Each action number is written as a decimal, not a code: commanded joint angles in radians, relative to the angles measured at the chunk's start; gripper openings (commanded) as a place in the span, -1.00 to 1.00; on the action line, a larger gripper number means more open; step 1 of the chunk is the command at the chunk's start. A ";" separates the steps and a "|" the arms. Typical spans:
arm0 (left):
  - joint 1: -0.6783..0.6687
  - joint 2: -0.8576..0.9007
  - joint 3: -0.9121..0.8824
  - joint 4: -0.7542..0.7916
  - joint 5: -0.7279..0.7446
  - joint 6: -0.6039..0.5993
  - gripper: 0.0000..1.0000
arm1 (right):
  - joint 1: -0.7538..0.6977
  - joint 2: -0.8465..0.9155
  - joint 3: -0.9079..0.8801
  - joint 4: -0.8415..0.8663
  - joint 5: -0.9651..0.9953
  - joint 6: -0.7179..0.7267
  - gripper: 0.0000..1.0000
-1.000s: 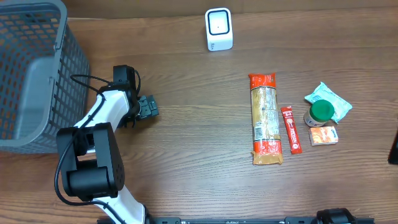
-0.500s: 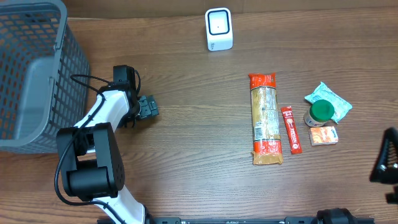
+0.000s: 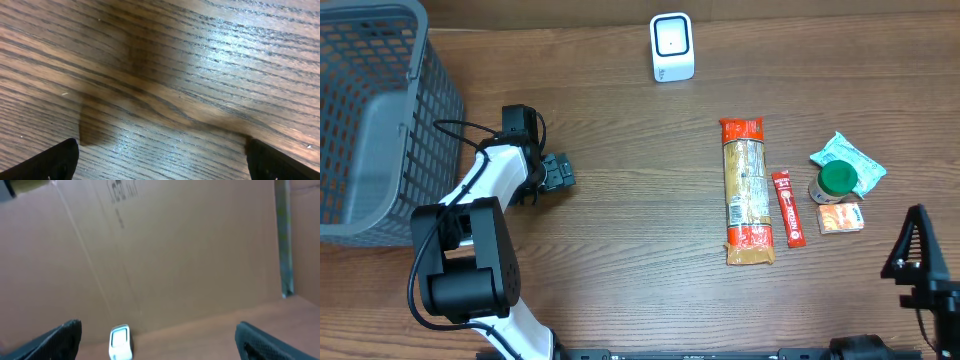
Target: Scan the item barcode
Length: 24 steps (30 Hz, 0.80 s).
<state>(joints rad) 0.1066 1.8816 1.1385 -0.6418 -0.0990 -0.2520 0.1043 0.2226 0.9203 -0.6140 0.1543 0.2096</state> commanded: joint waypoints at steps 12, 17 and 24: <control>0.005 0.037 -0.023 -0.005 -0.053 0.020 1.00 | -0.035 -0.219 -0.531 0.578 -0.135 0.008 1.00; 0.005 0.037 -0.023 -0.005 -0.053 0.020 0.99 | -0.070 -0.219 -0.702 0.790 -0.206 0.009 1.00; 0.005 0.037 -0.023 -0.005 -0.053 0.020 1.00 | -0.095 -0.219 -0.897 1.015 -0.185 0.080 1.00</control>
<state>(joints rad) 0.1066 1.8812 1.1385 -0.6418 -0.0986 -0.2520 0.0162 0.0120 0.0700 0.3698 -0.0299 0.2508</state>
